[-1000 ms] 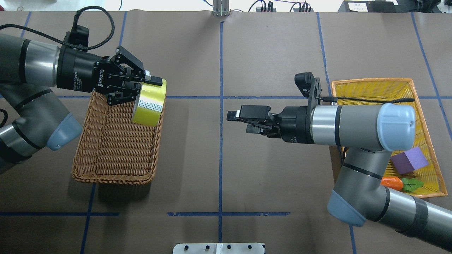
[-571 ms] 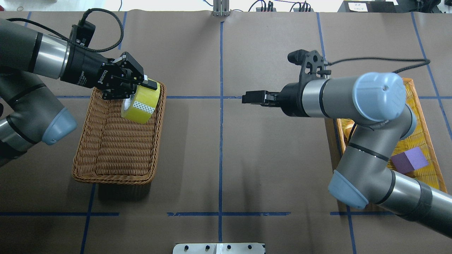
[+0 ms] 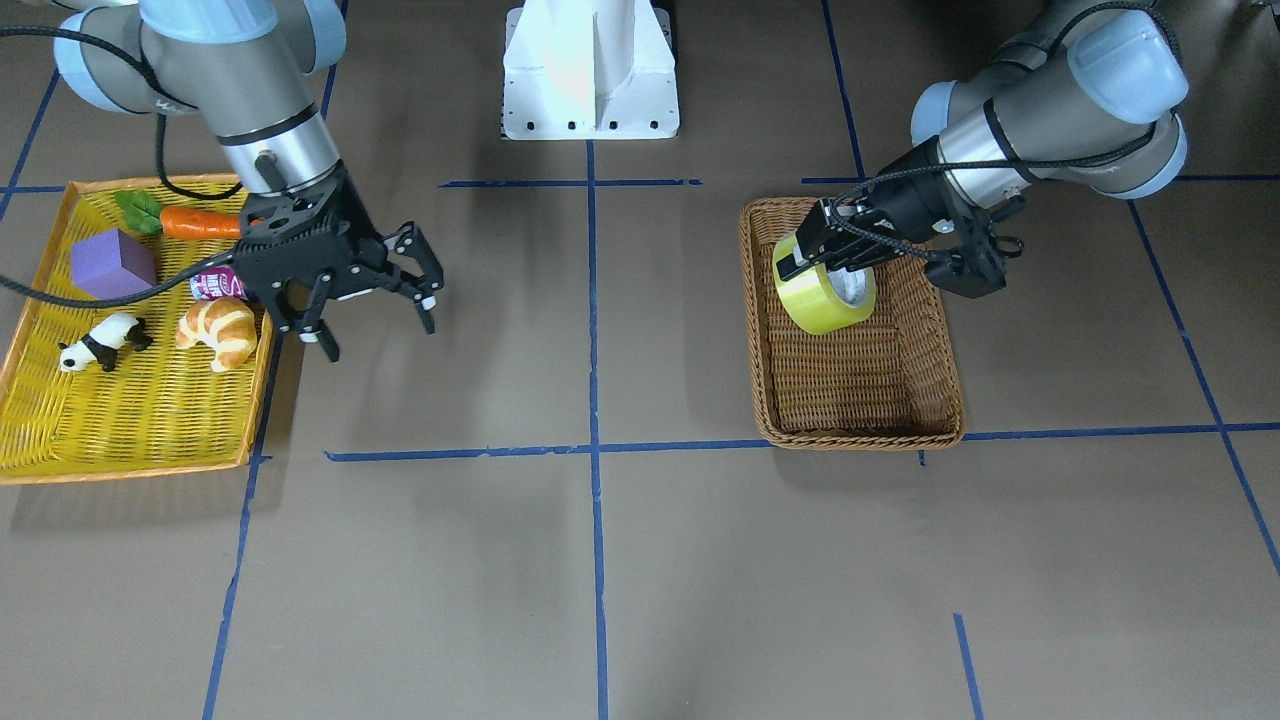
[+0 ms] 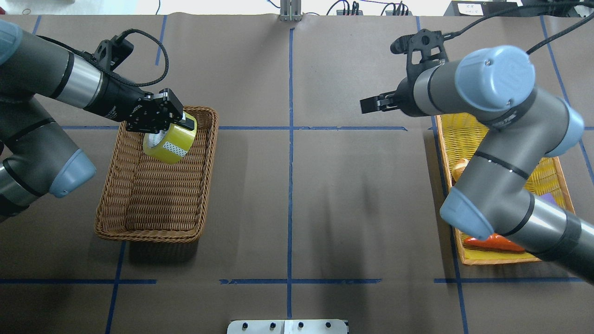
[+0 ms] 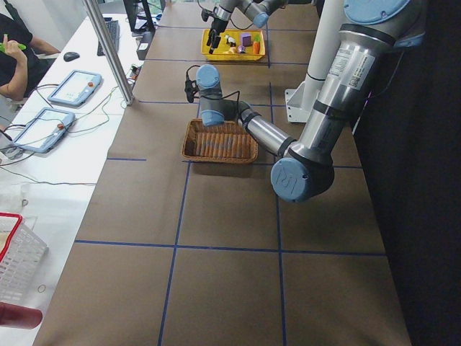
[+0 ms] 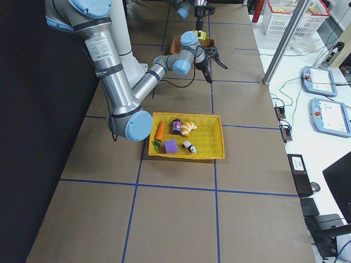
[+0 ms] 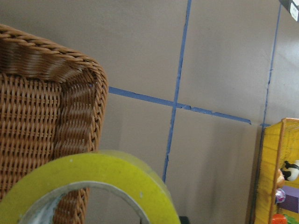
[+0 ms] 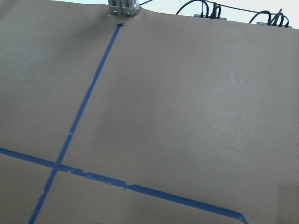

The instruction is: Move tape to another basket

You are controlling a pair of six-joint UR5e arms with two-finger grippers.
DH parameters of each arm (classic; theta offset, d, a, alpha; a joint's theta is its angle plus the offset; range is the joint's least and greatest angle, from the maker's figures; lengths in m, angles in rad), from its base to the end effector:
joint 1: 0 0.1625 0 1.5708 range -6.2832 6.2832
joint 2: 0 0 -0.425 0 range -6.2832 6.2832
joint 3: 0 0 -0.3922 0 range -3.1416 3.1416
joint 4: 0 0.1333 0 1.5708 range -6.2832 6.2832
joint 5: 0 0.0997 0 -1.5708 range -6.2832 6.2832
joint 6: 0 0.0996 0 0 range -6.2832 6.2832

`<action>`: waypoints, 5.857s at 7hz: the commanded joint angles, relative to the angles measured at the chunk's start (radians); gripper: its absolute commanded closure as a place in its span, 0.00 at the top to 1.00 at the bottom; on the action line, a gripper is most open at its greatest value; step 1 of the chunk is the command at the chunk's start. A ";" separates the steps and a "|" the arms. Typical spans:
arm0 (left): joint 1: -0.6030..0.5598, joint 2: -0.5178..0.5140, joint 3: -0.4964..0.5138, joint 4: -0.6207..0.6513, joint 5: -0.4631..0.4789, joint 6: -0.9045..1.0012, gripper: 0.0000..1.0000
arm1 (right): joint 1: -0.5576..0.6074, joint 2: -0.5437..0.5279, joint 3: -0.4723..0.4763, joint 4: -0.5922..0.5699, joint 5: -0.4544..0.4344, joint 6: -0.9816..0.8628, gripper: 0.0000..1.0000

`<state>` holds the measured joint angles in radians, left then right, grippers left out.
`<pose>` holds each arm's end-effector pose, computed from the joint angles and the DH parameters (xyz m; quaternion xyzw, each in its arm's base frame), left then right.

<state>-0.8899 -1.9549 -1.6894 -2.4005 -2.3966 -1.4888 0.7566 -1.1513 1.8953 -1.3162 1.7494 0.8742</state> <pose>0.3260 -0.4979 0.2866 -0.0146 0.6479 -0.0550 0.7596 -0.3555 -0.4946 0.2543 0.2583 -0.4085 -0.0165 0.8753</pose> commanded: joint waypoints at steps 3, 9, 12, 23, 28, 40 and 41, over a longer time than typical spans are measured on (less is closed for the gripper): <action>0.025 0.019 -0.009 0.223 0.106 0.319 0.00 | 0.266 -0.010 -0.004 -0.237 0.223 -0.330 1.00; 0.182 0.129 -0.192 0.499 0.304 0.528 0.00 | 0.520 -0.073 -0.094 -0.244 0.521 -0.512 1.00; 0.227 0.136 -0.185 0.570 0.370 0.561 0.00 | 0.543 -0.084 -0.096 -0.245 0.555 -0.517 1.00; -0.138 0.088 -0.194 0.850 0.148 0.914 1.00 | 0.828 -0.421 -0.139 -0.480 0.568 -1.239 1.00; -0.524 0.244 -0.050 0.929 -0.012 1.408 1.00 | 0.837 -0.416 -0.284 -0.301 0.656 -1.149 1.00; -0.729 0.423 0.148 0.891 0.001 1.653 1.00 | 0.837 -0.453 -0.306 -0.206 0.659 -0.870 1.00; -0.727 0.416 0.142 0.891 0.000 1.653 1.00 | 0.837 -0.452 -0.306 -0.206 0.659 -0.870 1.00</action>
<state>-1.6188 -1.5366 -1.5412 -1.5080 -2.3944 0.1667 1.5938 -1.6042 1.5894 -1.5219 2.4091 0.0048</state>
